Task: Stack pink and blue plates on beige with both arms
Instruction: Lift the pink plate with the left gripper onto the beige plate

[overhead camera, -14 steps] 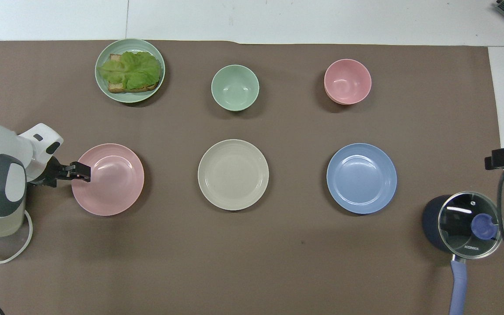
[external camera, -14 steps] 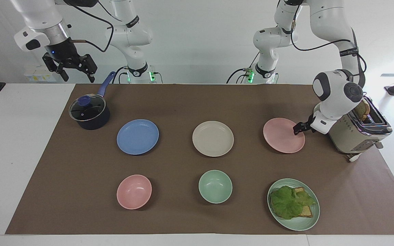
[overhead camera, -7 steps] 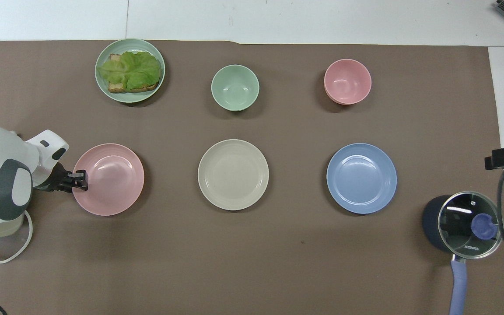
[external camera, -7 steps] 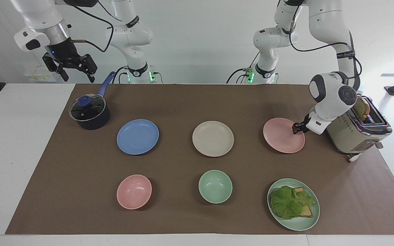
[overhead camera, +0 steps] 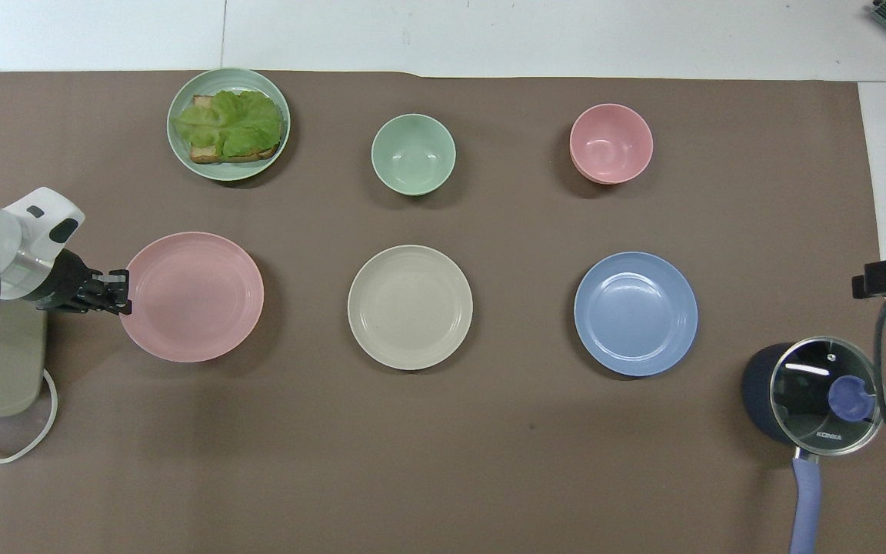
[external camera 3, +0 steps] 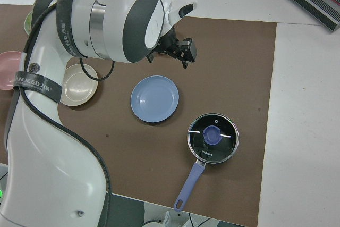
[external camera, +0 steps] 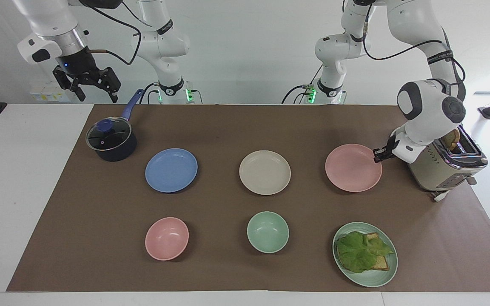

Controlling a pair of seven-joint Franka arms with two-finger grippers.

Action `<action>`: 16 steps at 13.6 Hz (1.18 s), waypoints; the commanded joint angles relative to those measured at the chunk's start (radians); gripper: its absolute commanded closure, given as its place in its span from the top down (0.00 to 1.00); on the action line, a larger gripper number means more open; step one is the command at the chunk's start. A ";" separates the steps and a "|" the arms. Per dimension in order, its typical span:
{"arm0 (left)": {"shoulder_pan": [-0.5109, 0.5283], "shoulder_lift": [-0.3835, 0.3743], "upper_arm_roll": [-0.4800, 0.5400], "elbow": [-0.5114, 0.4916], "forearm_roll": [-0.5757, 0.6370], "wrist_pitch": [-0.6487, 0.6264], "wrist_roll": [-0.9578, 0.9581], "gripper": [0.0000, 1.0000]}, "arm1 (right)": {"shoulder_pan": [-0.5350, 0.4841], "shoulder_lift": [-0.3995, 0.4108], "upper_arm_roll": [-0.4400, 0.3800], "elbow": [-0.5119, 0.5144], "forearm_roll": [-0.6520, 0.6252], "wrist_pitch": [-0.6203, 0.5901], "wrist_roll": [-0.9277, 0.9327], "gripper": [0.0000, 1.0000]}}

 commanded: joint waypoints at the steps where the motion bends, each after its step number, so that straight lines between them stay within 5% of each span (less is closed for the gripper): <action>1: -0.004 -0.011 -0.007 0.035 -0.088 -0.045 -0.056 0.00 | -0.006 -0.001 0.005 0.005 0.019 0.001 0.013 1.00; 12: -0.376 -0.031 -0.035 0.007 -0.194 0.042 -0.403 0.00 | -0.006 -0.001 0.005 0.005 0.019 0.001 0.013 1.00; 16: -0.495 -0.006 -0.035 -0.068 -0.196 0.248 -0.437 0.00 | -0.006 -0.001 0.005 0.005 0.019 -0.004 0.010 1.00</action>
